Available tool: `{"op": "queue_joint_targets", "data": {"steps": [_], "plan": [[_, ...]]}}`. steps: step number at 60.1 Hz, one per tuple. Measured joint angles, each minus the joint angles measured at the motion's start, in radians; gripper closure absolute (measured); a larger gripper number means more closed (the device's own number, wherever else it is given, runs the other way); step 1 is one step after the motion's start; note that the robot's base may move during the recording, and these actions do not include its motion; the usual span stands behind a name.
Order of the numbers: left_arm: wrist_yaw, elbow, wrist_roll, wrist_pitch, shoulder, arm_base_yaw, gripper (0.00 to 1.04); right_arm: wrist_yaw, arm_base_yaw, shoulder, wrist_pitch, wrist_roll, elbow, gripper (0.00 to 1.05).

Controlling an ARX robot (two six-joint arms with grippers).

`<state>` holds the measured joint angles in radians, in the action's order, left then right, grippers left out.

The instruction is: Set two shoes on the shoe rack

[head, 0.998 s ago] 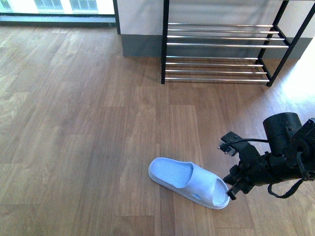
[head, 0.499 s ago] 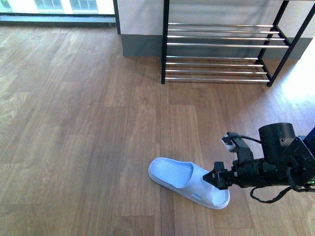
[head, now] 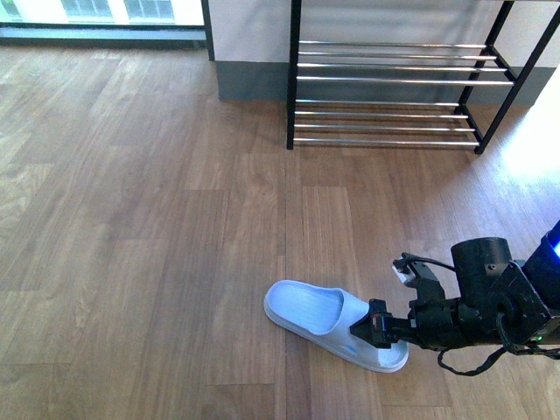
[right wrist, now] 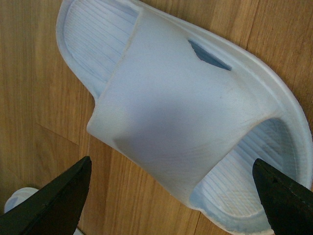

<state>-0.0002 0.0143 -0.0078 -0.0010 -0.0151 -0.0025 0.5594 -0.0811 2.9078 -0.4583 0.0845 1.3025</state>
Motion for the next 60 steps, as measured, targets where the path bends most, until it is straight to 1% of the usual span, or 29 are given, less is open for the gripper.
{"op": "queue_joint_targets", "data": {"steps": [2,7,19,20,21,29,33,37,41,45,48,52,55,58,60], "plan": [[0.000,0.000,0.000,0.000,0.000,0.000,0.09,0.009,0.000,0.005,-0.002,0.010,0.003,0.10],[0.000,0.000,0.000,0.000,0.000,0.000,0.09,0.043,0.000,0.007,-0.026,0.032,0.002,0.26],[0.000,0.000,0.000,0.000,0.000,0.000,0.09,0.070,0.000,0.007,-0.052,0.061,-0.001,0.57],[0.000,0.000,0.000,0.000,0.000,0.000,0.09,0.075,0.000,0.007,-0.053,0.061,-0.004,0.62],[0.000,0.000,0.000,0.000,0.000,0.000,0.09,0.078,0.000,0.006,-0.053,0.061,-0.005,0.64],[0.000,0.000,0.000,0.000,0.000,0.000,0.09,0.102,-0.005,-0.005,-0.068,0.060,-0.030,0.94],[0.000,0.000,0.000,0.000,0.000,0.000,0.09,0.104,-0.005,-0.018,-0.069,0.052,-0.043,1.03],[0.000,0.000,0.000,0.000,0.000,0.000,0.09,0.107,-0.002,-0.043,-0.052,0.008,-0.064,1.03],[0.000,0.000,0.000,0.000,0.000,0.000,0.09,0.094,0.002,-0.082,-0.001,-0.075,-0.085,1.03],[0.000,0.000,0.000,0.000,0.000,0.000,0.09,0.056,0.004,-0.124,0.079,-0.191,-0.094,1.03],[0.000,0.000,0.000,0.000,0.000,0.000,0.09,0.010,0.003,-0.164,0.157,-0.332,-0.099,1.03],[0.000,0.000,0.000,0.000,0.000,0.000,0.09,-0.060,-0.001,-0.195,0.222,-0.468,-0.100,1.03],[0.000,0.000,0.000,0.000,0.000,0.000,0.09,-0.141,-0.009,-0.221,0.271,-0.619,-0.102,1.03],[0.000,0.000,0.000,0.000,0.000,0.000,0.09,-0.202,-0.015,-0.235,0.292,-0.710,-0.103,1.03],[0.000,0.000,0.000,0.000,0.000,0.000,0.09,-0.264,-0.021,-0.249,0.303,-0.814,-0.105,1.03]]}}
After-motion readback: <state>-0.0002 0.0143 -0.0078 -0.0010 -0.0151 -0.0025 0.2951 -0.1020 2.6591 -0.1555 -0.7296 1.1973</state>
